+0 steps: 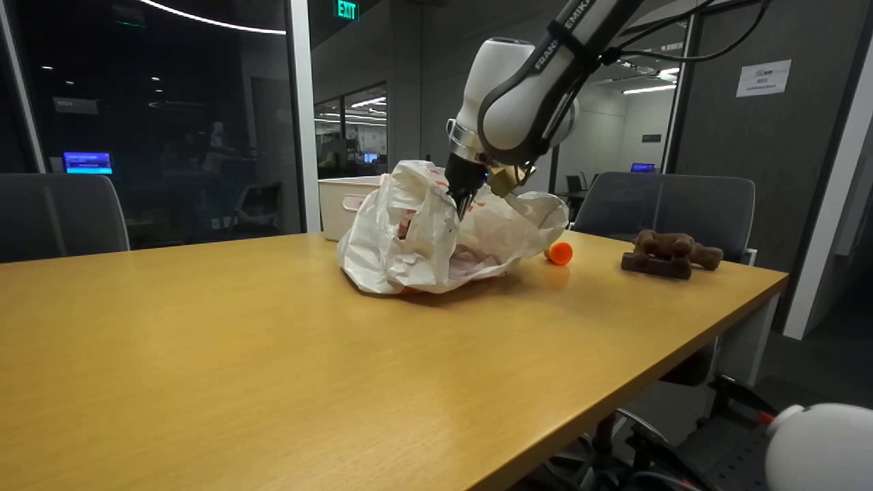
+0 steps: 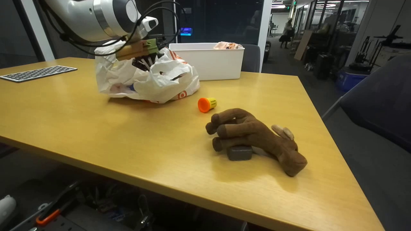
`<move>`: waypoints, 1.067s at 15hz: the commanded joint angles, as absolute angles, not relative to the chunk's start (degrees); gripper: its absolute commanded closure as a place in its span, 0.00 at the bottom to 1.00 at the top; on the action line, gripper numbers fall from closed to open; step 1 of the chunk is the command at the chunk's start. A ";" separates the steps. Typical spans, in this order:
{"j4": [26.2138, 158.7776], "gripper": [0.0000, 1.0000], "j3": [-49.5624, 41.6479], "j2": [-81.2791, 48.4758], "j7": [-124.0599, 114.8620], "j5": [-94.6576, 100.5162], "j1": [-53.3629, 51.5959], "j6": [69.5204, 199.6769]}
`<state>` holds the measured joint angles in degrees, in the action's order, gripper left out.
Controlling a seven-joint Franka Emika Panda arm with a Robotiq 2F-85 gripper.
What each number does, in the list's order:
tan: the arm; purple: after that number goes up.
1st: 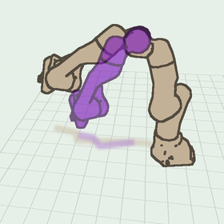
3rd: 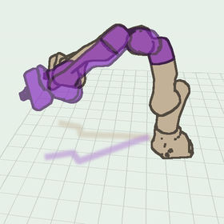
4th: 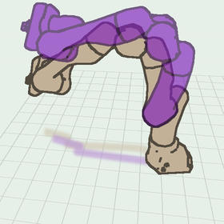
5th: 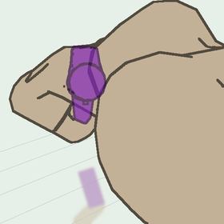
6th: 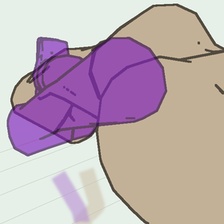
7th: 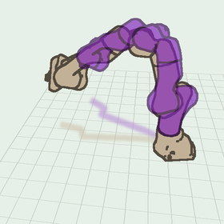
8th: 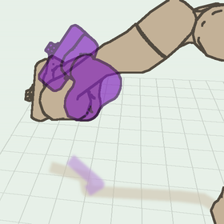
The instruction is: Remove the items from the plastic bag and place them on the table.
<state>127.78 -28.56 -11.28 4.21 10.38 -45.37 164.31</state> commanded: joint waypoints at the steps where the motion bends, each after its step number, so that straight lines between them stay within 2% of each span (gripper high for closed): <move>1: 132.62 0.97 -17.98 1.32 2.39 17.85 -36.33 152.48; 5: 135.92 0.96 -4.48 10.70 7.08 13.37 -24.95 145.25; 7: 136.27 0.97 -0.51 14.58 8.57 10.52 -21.34 139.47; 12: 134.95 0.96 5.17 22.38 6.22 11.88 -14.65 124.42; 16: 136.50 0.97 5.17 29.09 4.43 10.62 -11.15 128.92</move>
